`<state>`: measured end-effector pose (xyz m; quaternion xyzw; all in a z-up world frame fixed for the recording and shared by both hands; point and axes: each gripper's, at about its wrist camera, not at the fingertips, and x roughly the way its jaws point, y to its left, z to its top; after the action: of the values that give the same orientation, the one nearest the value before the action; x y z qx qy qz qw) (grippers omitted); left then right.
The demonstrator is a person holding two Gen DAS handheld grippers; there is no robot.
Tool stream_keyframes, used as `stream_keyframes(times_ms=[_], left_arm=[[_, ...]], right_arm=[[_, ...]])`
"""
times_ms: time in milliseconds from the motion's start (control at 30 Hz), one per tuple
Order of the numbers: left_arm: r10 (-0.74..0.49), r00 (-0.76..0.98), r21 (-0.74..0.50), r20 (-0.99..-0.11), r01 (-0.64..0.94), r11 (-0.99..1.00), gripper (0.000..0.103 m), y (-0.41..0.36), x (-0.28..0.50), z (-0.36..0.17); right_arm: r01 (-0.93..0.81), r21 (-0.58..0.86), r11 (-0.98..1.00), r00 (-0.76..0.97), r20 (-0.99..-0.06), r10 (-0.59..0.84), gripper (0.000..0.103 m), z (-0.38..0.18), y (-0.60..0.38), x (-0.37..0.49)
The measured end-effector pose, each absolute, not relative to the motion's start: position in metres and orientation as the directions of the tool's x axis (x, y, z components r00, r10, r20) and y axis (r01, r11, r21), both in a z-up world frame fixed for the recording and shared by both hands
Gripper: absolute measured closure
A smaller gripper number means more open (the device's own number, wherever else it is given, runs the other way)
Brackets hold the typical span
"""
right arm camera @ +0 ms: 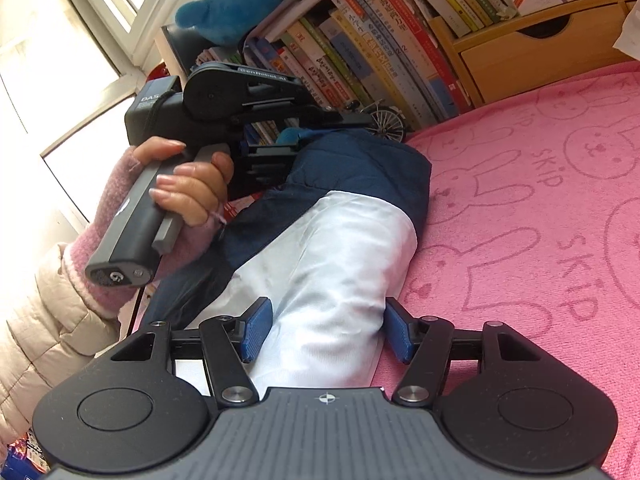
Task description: Fold clothes
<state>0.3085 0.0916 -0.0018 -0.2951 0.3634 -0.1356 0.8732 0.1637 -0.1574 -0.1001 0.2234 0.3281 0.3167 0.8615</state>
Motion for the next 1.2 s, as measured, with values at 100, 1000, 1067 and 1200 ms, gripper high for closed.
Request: stream_keyframes(times_ms=[100,1000,1067,1200], left_arm=[[-0.263,0.781,-0.368,-0.567,0.046,0.929,0.081,0.083,0.269,0.026],[0.208,0.844,0.082,-0.494,-0.193,0.978,0.048,0.15,-0.005,-0.007],[0.166,0.858,0.064,-0.486,-0.155,0.986,0.044,0.141,-0.013,-0.014],[0.143,0.844,0.029,-0.517,-0.15,0.988,0.044,0.135,-0.016,-0.035]], right_arm=[[-0.39,0.617,0.683,0.579,-0.413,0.703,0.04,-0.101,-0.161,0.166],[-0.372,0.599,0.709,0.784,-0.206,0.585,0.017,-0.063,-0.233,0.091],[-0.453,0.495,0.742,0.764,-0.213,0.609,0.011,-0.053,-0.226,0.044],[-0.574,0.208,0.792,0.733,-0.301,0.61,0.008,-0.048,-0.192,-0.032]])
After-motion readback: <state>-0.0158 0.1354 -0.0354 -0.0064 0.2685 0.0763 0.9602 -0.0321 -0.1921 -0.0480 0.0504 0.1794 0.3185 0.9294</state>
